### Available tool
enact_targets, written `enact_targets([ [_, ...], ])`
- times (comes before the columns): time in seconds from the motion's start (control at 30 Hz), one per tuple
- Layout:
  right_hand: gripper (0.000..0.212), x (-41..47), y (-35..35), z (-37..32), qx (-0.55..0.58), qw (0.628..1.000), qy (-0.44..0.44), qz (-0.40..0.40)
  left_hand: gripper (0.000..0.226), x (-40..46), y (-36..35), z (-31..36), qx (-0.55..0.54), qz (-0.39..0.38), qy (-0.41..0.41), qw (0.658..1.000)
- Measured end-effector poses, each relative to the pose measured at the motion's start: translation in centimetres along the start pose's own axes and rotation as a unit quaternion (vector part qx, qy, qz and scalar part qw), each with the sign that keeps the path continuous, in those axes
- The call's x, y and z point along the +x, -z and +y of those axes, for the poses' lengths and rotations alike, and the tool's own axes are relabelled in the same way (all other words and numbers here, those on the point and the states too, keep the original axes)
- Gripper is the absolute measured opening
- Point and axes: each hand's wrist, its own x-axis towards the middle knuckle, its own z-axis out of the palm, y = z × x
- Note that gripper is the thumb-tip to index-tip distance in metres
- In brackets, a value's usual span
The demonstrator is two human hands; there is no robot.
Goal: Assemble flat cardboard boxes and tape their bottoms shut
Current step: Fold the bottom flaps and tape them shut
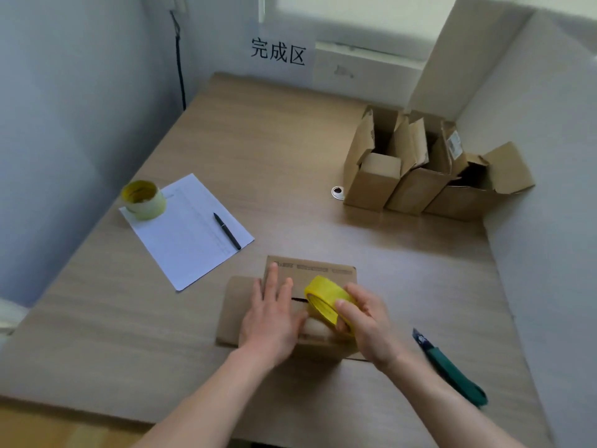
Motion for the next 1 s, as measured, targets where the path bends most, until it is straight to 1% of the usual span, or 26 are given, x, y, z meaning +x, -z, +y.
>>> enact_targets([
  [0.07, 0.032, 0.1, -0.1, 0.4, -0.004, 1.000, 0.001, 0.006, 0.061, -0.2, 1.2, -0.9, -0.019, 0.008, -0.040, 0.999],
  [0.13, 0.037, 0.2, 0.1, 0.4, -0.015, 1.000, 0.005, 0.003, 0.049, -0.4, 2.5, -1.5, -0.070, 0.077, -0.086, 0.991],
  [0.17, 0.039, 0.3, 0.1, 0.3, -0.027, 1.000, 0.005, -0.002, 0.044, -0.5, 3.4, -1.3, -0.119, 0.116, -0.107, 0.980],
  [0.2, 0.040, 0.4, 0.0, 0.3, -0.039, 0.999, 0.006, -0.009, 0.041, -0.4, 4.4, -0.8, -0.175, 0.131, -0.123, 0.968],
  [0.23, 0.040, 0.5, -0.2, 0.2, -0.051, 0.999, 0.009, -0.016, 0.039, -0.3, 5.4, 0.1, -0.228, 0.115, -0.132, 0.958],
  [0.3, 0.037, 0.5, -0.4, 0.2, -0.077, 0.996, 0.018, -0.028, 0.040, 0.4, 7.2, 1.9, -0.294, 0.023, -0.125, 0.947],
  [0.37, 0.031, 0.6, -0.4, 0.2, -0.098, 0.994, 0.027, -0.039, 0.038, 1.3, 8.4, 3.0, -0.318, -0.070, -0.099, 0.940],
  [0.43, 0.025, 0.8, -0.2, 0.3, -0.106, 0.993, 0.027, -0.049, 0.034, 1.9, 9.1, 3.3, -0.322, -0.132, -0.091, 0.933],
  [0.5, 0.023, 1.0, 0.0, 0.4, -0.107, 0.992, 0.028, -0.054, 0.029, 2.4, 9.4, 2.9, -0.314, -0.151, -0.093, 0.933],
  [0.6, 0.025, 1.2, 0.3, 0.8, -0.102, 0.992, 0.032, -0.062, 0.019, 2.7, 9.4, 2.2, -0.344, -0.145, -0.100, 0.922],
  [0.63, 0.026, 1.2, 0.3, 0.9, -0.097, 0.993, 0.032, -0.062, 0.016, 2.7, 9.2, 2.2, -0.349, -0.129, -0.102, 0.923],
  [0.7, 0.029, 1.4, 0.4, 1.1, -0.088, 0.994, 0.026, -0.060, 0.012, 2.5, 8.7, 2.5, -0.346, -0.063, -0.110, 0.930],
  [0.77, 0.033, 1.8, 0.6, 1.2, -0.082, 0.994, 0.016, -0.064, 0.009, 1.8, 7.9, 2.8, -0.324, 0.039, -0.149, 0.933],
  [0.83, 0.036, 2.0, 0.8, 1.5, -0.070, 0.995, 0.003, -0.067, 0.009, 0.8, 7.0, 2.9, -0.259, 0.158, -0.203, 0.931],
  [0.87, 0.039, 2.1, 0.8, 1.7, -0.061, 0.996, -0.005, -0.058, 0.011, 0.4, 6.5, 2.9, -0.227, 0.207, -0.210, 0.928],
  [0.9, 0.043, 2.0, 0.8, 1.9, -0.053, 0.998, -0.011, -0.042, 0.011, 0.1, 6.1, 2.9, -0.211, 0.242, -0.200, 0.926],
  [0.93, 0.047, 1.8, 0.8, 2.3, -0.049, 0.998, -0.013, -0.023, 0.011, -0.1, 5.8, 2.8, -0.214, 0.260, -0.175, 0.925],
  [0.97, 0.050, 1.6, 0.7, 2.7, -0.051, 0.999, -0.007, -0.010, 0.012, -0.2, 5.7, 2.8, -0.232, 0.259, -0.132, 0.928],
  [1.0, 0.052, 1.3, 0.6, 3.1, -0.063, 0.998, 0.000, -0.009, 0.014, 0.0, 5.8, 2.7, -0.260, 0.237, -0.077, 0.933],
])
